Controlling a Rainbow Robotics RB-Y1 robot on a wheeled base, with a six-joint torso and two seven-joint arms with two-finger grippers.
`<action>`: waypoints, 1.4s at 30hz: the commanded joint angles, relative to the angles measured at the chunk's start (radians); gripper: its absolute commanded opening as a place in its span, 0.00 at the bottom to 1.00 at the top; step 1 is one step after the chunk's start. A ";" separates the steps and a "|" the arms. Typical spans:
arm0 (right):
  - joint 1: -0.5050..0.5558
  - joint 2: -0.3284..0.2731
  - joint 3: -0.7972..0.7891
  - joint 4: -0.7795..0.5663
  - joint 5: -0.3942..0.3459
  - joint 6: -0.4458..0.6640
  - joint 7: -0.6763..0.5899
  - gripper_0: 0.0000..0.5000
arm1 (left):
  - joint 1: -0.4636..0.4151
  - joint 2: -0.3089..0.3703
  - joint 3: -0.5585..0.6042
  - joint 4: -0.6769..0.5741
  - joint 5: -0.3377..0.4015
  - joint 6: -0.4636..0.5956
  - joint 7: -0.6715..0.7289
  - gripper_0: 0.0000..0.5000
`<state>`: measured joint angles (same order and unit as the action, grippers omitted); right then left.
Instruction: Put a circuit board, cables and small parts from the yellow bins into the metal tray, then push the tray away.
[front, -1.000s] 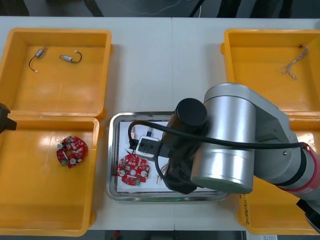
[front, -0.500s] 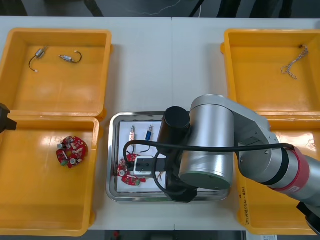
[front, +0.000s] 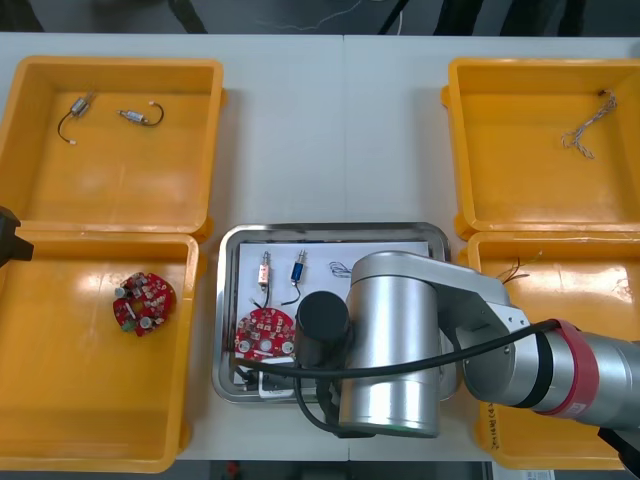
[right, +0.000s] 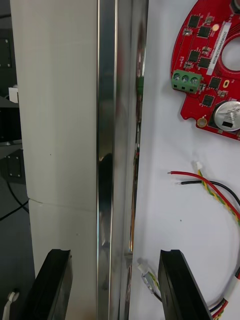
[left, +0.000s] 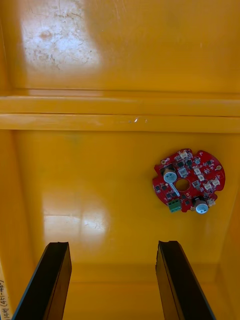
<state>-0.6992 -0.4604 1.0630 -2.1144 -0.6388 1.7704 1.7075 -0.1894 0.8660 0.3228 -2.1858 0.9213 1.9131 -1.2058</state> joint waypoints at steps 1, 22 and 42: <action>-0.029 0.031 0.060 -0.004 0.039 -0.009 -0.022 1.00 | 0.018 0.047 0.033 -0.028 0.004 0.007 -0.032 1.00; 0.056 0.083 0.117 0.047 0.214 -0.016 -0.042 1.00 | 0.018 0.047 0.033 -0.028 0.004 0.007 -0.032 1.00; 0.127 0.083 0.149 0.047 0.318 -0.039 -0.055 1.00 | 0.018 0.047 0.033 -0.028 0.004 0.007 -0.032 1.00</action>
<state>-0.6007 -0.3996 1.1889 -2.0577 -0.3471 1.7463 1.6832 -0.1894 0.8660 0.3228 -2.1862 0.9213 1.9131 -1.2058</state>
